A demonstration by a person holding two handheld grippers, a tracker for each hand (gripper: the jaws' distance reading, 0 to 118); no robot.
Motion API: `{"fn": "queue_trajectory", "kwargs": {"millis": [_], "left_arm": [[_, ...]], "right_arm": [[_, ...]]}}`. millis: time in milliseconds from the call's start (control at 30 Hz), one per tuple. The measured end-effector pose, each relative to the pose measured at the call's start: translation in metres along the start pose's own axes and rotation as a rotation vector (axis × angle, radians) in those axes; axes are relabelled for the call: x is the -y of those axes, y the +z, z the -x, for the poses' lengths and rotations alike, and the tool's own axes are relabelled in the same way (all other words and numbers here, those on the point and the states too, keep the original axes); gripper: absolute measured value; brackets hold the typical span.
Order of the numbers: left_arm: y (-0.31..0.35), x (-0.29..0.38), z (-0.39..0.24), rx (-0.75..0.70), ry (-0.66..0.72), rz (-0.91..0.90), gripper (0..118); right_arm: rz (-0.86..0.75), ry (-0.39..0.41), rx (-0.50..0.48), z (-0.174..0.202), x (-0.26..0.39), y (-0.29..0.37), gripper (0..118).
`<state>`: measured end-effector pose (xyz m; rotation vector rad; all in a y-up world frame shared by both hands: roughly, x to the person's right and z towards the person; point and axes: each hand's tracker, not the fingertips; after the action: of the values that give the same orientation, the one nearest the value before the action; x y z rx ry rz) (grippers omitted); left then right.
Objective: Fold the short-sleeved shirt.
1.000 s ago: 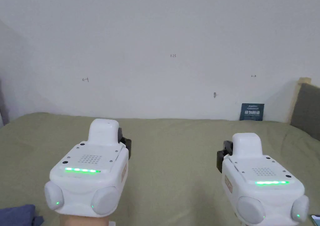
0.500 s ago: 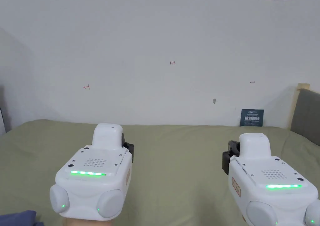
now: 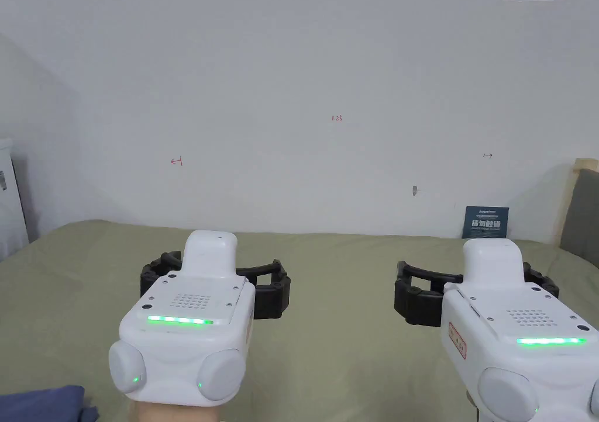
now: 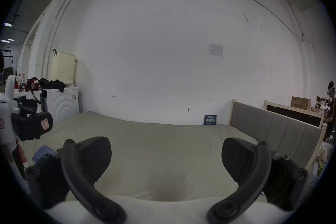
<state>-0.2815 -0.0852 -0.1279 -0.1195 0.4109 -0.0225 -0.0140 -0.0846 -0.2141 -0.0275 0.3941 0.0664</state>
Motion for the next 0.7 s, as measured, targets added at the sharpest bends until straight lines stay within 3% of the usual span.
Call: {"fn": "queue_trajectory", "kwargs": {"millis": [133, 267, 533, 700], "left_arm": [[0.000, -0.002, 0.001, -0.010, -0.007, 0.000, 118], [0.001, -0.005, 0.004, -0.002, 0.009, 0.001, 118], [0.007, -0.011, 0.003, -0.003, 0.006, -0.014, 118], [0.010, -0.012, 0.001, 0.001, 0.003, -0.012, 118]], "right_arm": [[0.005, 0.036, -0.006, 0.003, 0.001, 0.002, 118], [0.012, -0.038, -0.034, -0.001, -0.002, 0.005, 118], [-0.002, -0.071, -0.066, -0.003, -0.011, 0.013, 118], [0.066, 0.014, 0.027, 0.009, -0.020, 0.016, 118]]}}
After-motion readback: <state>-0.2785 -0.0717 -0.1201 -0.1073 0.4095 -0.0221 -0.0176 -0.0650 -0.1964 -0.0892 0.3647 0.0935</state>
